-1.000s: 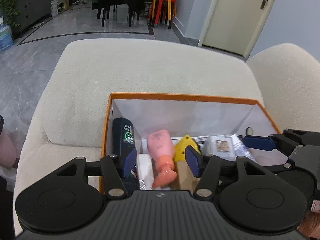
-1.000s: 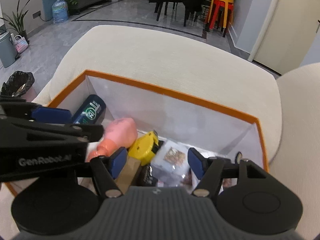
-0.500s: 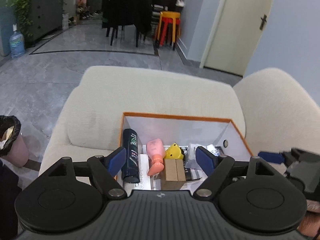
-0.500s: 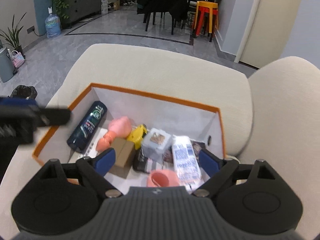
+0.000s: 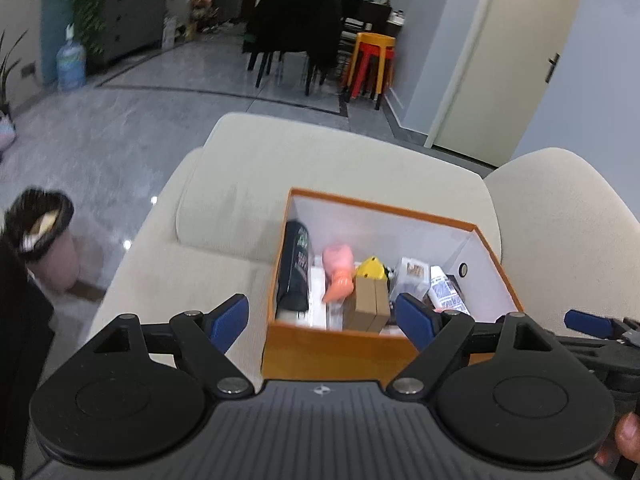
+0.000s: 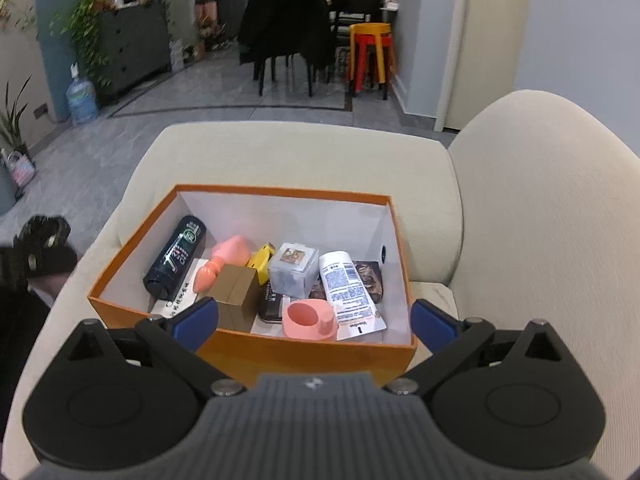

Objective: Organize rigid objects

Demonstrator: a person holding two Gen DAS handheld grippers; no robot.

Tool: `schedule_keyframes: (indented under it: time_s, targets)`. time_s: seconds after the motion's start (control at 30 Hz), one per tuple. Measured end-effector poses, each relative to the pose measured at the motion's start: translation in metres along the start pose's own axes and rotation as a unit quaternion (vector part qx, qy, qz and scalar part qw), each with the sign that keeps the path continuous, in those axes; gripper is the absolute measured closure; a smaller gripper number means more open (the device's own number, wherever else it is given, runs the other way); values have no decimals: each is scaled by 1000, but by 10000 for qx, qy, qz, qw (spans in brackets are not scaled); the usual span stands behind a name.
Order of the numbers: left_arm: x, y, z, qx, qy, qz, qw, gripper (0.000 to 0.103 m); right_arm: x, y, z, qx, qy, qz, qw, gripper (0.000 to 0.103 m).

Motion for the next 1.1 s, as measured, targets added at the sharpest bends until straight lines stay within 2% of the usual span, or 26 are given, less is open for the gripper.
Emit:
schedule_keyframes:
  time_s: [0.1, 0.2, 0.4, 0.63, 1.1]
  targets:
    - [-1, 7, 11, 85, 75, -19, 9999, 6, 6, 3, 6, -212, -11, -173, 9996, 3]
    - [-5, 11, 17, 49, 107, -219, 9997, 6, 13, 7, 10, -236, -30, -166, 9996, 2]
    - [-9, -9, 21, -148, 55, -20, 9999, 6, 25, 8, 16, -436, -151, -83, 9989, 2]
    - [-13, -31, 27, -356, 37, 14, 9994, 6, 30, 5, 22, -438, -175, 58, 9989, 2]
    - [-11, -36, 30, -417, 61, -118, 9990, 6, 34, 0, 28, -551, -148, 167, 9982, 2]
Point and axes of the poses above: each gripper's, at about its wrist camera, not at the fingertips, and x roughly against the way its jaws point, y to its left, z to its underside, the point moved 8 cm from there along -x, roughly the way its jaws point, and after that the axes turned 1 degree about x, right-handed, at the moved point
